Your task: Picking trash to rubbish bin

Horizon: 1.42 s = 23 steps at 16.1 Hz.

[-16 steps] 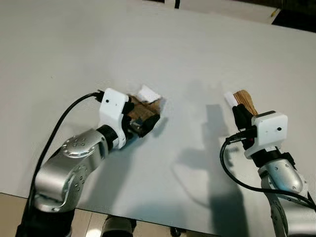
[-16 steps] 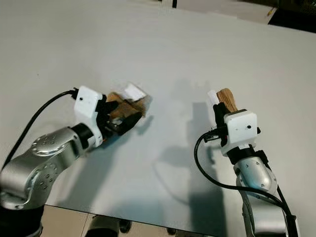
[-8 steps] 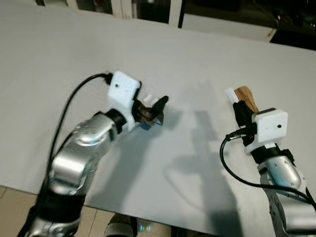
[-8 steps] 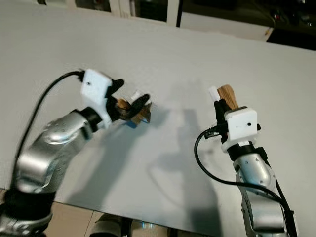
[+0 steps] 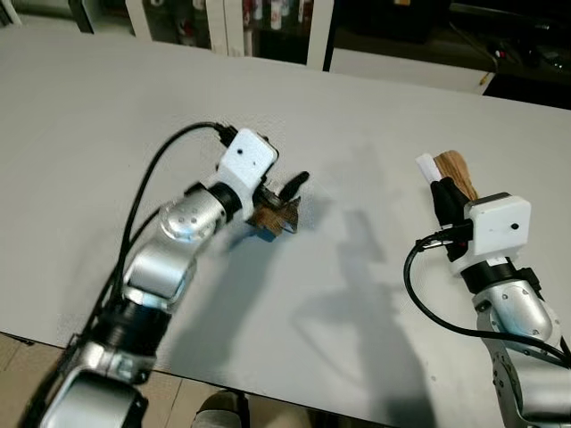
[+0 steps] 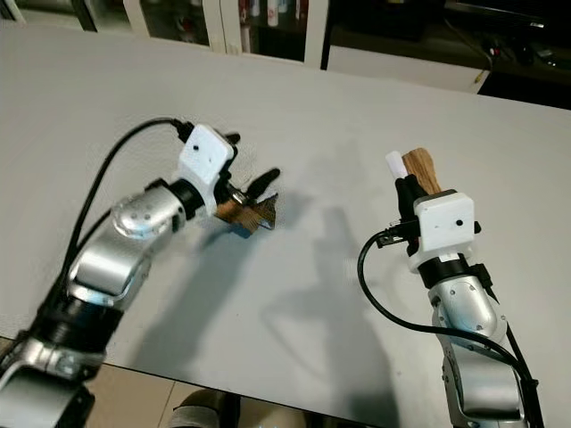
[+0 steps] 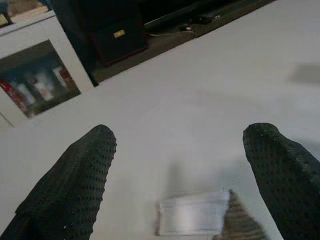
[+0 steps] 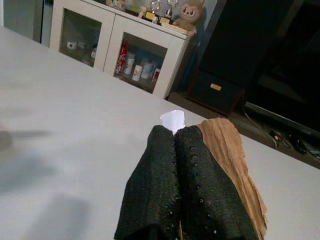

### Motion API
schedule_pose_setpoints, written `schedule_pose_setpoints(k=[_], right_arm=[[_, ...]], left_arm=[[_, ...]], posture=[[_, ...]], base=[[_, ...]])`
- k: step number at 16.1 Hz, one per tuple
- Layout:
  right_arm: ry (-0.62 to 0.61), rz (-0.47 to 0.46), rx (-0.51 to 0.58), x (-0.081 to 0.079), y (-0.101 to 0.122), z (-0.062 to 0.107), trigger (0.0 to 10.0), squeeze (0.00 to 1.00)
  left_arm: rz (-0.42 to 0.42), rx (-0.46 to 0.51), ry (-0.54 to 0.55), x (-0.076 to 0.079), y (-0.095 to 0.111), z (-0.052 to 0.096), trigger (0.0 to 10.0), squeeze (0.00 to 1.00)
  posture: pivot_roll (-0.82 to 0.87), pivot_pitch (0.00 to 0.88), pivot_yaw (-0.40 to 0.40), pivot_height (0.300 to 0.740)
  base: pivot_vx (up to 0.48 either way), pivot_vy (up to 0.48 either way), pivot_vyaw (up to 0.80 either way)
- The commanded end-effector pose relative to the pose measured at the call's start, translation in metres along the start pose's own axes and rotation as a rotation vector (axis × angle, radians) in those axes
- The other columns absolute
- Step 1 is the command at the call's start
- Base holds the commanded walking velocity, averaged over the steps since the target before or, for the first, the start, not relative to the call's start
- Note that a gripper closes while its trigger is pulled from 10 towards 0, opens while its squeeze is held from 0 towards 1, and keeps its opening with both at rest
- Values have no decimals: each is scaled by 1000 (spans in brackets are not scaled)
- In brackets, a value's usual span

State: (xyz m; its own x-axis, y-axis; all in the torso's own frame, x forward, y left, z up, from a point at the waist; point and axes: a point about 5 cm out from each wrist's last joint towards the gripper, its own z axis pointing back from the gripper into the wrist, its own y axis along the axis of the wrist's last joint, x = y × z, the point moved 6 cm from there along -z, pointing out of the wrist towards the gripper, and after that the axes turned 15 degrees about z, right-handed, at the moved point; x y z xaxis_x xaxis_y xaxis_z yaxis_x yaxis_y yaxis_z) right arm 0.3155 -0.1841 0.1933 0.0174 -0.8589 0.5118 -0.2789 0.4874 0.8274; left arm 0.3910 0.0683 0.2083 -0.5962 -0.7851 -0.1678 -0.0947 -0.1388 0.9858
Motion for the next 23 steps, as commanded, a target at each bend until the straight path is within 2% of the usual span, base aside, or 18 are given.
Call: schedule_pose_setpoints(k=[1, 4, 7, 11, 14, 17, 19, 23], right_arm=[[-22, 21, -11, 6, -4, 3, 10000, 0], [-29, 22, -11, 8, -4, 3, 10000, 0], [-35, 24, -11, 9, -4, 2, 10000, 0], [-41, 26, -11, 10, -4, 2, 10000, 0], [-45, 27, -11, 11, -4, 3, 10000, 0], [-49, 27, -11, 11, -4, 3, 10000, 0], [-51, 27, -10, 11, -4, 2, 10000, 0], [-52, 27, -7, 12, -3, 1, 10000, 0]], left_arm=[[-34, -19, -28, 3, -5, -3, 10000, 0], [-115, -42, -62, 2, -13, -7, 10000, 0], [-123, -66, -127, 7, -17, -9, 10000, 0], [-185, -115, -178, 7, -27, -9, 10000, 0], [-266, -180, -247, 9, -39, -6, 10000, 0], [-320, -175, -261, 4, -36, -8, 10000, 0], [-316, -168, -252, -3, -31, -9, 10000, 0], [-374, -212, -316, 1, -44, -4, 10000, 0]], posture=[[224, 134, -29, 740], [221, 132, -26, 740], [218, 129, -23, 740], [214, 126, -19, 740], [213, 125, -18, 740], [212, 124, -16, 740], [213, 122, -15, 740], [216, 121, -18, 740]], base=[[0, 0, 0], [0, 0, 0], [0, 0, 0], [0, 0, 0], [0, 0, 0], [0, 0, 0], [0, 0, 0], [0, 0, 0]])
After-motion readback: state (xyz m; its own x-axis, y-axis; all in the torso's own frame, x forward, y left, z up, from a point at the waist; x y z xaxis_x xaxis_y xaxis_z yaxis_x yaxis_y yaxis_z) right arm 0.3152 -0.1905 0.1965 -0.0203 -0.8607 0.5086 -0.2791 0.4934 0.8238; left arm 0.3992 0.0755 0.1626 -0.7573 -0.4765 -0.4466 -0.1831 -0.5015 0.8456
